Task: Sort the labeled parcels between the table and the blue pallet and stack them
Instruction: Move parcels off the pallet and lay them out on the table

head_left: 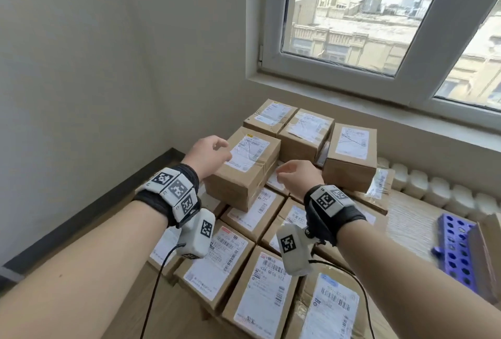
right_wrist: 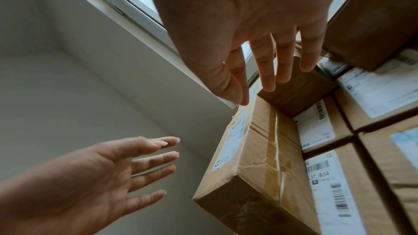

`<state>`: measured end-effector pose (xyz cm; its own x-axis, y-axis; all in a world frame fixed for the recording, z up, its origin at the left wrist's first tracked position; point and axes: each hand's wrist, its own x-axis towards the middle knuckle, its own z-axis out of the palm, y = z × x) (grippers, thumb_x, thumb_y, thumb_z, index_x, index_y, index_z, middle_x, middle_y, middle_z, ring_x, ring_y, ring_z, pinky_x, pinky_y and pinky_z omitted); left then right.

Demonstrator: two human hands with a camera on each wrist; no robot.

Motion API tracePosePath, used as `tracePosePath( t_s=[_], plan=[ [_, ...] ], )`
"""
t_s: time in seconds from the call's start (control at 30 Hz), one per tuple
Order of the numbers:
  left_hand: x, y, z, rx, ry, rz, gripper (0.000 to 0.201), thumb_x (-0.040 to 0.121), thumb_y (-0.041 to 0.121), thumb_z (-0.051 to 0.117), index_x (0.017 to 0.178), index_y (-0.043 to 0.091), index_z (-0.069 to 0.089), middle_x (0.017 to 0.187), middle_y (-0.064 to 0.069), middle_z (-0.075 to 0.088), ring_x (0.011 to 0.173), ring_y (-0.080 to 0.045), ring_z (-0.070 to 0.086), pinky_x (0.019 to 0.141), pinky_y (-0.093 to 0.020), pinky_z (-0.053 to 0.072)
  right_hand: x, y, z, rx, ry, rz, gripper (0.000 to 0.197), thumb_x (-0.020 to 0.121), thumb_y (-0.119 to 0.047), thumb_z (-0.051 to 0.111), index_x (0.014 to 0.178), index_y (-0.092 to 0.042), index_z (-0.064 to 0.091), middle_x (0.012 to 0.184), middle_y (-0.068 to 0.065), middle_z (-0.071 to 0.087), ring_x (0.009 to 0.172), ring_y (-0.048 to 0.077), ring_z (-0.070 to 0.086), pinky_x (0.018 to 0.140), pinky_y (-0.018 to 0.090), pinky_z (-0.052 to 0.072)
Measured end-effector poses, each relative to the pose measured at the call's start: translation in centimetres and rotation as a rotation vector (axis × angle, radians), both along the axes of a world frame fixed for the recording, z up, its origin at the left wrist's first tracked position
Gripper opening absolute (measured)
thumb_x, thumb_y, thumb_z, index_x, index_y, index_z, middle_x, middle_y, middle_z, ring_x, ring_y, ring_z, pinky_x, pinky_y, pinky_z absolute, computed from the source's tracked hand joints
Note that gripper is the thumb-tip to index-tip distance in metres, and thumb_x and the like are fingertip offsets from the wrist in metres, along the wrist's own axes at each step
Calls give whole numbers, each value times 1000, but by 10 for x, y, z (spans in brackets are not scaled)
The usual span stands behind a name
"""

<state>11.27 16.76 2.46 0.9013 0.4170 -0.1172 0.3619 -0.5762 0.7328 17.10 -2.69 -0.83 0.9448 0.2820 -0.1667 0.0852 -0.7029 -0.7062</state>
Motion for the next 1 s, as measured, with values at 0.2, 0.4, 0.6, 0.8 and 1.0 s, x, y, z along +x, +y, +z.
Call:
tracePosePath(
  t_s=[0.2,0.4,0.6,0.8,1.0],
  plan=[
    [42,29,-10,-31,50,-41,37,92,21,59,129,17,56,136,-2,52,125,-18,46,95,-30,36,22,25,-7,23,78,-106,39,85,-20,57,124,-17,58,121,2,64,110,20,60,97,38,49],
    [87,58,-20,-143,136,-115,59,91,26,60,145,18,36,148,-6,40,130,-25,44,102,-38,39,40,49,-14,15,140,-225,43,88,-24,56,130,-14,54,131,4,58,118,22,55,103,39,43],
    [118,74,-42,-317,268,-182,69,92,29,59,150,16,24,150,-8,37,132,-28,42,93,-39,39,49,64,-33,3,187,-337,53,91,-38,55,136,-13,46,137,4,52,123,20,51,104,38,41],
    [129,80,-57,-329,363,-274,57,92,31,58,142,14,36,136,-4,50,108,-21,48,82,-35,40,52,70,-49,114,338,-454,53,89,-40,57,135,-15,46,128,6,57,109,21,60,89,39,54],
    [129,84,-59,-308,411,-390,44,91,33,55,132,18,50,127,-2,61,108,-22,57,83,-34,41,51,82,-49,368,484,-535,30,91,-26,60,116,-8,62,101,7,69,84,21,69,81,38,58]
  ],
)
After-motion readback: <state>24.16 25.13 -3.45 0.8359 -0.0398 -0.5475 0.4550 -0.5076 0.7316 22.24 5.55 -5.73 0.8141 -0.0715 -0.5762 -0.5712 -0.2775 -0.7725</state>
